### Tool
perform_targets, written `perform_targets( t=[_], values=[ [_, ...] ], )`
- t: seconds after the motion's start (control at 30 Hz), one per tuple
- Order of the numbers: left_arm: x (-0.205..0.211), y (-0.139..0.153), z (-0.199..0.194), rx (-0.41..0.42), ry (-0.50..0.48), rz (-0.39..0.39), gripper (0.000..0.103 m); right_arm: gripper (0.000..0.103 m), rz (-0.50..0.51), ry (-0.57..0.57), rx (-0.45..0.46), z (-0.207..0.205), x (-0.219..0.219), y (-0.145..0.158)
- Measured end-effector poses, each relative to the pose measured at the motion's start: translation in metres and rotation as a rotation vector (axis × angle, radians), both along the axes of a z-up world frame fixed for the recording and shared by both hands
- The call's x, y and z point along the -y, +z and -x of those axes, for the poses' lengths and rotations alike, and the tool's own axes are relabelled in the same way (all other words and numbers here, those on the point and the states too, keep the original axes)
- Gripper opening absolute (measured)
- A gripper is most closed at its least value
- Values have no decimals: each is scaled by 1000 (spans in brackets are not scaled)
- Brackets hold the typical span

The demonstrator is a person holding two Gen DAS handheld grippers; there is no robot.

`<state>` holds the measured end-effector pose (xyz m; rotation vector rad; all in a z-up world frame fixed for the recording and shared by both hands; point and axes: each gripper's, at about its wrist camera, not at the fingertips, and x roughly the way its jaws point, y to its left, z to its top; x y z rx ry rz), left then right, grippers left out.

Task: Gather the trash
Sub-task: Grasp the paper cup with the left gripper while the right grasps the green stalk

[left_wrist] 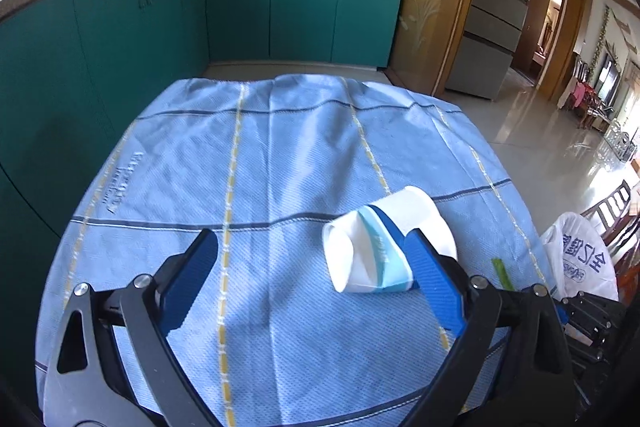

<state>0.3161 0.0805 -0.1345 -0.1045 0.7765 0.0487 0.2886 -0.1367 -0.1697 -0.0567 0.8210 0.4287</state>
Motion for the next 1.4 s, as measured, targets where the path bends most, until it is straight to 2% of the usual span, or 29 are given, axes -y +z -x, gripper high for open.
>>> perform_targets(
  t=[0.17, 0.33, 0.4, 0.47, 0.57, 0.63, 0.7, 0.83, 0.93, 0.97, 1.07, 1.3, 1.4],
  values=[
    [27, -4, 1, -4, -87, -14, 97, 10, -14, -22, -14, -3, 6, 1],
    [60, -17, -8, -43, -111, -100, 97, 12, 5, -46, -59, -10, 7, -7],
    [70, -24, -15, -66, -112, -119, 97, 25, 7, -55, -68, -11, 8, -9],
    [76, -29, -20, -82, -113, -132, 97, 50, 7, -64, -73, -11, 9, -9],
    [81, -37, -25, -100, -101, -169, 97, 55, 18, -46, -84, -8, 10, -11],
    [80, -40, -25, -103, -99, -187, 96, 55, 40, -32, -85, -5, 10, -14],
    [77, -42, -24, -107, -98, -200, 89, 55, 55, -16, -84, -1, 11, -16],
    [70, -44, -22, -108, -86, -207, 87, 55, 77, 4, -58, 9, 12, -16],
    [66, -41, -18, -89, -80, -202, 87, 43, 76, 16, -54, 12, 12, -15],
    [65, -38, -15, -74, -74, -206, 87, 34, 74, 17, -50, 12, 12, -14],
    [62, -26, -7, -9, -64, -221, 87, 25, 59, 15, -45, 12, 15, -11],
    [66, 5, 14, 169, -92, -169, 87, 23, 4, -25, 11, 14, 30, 5],
    [74, 13, 21, 206, -109, -182, 87, 22, -18, -70, 45, 15, 45, 15]
  ],
)
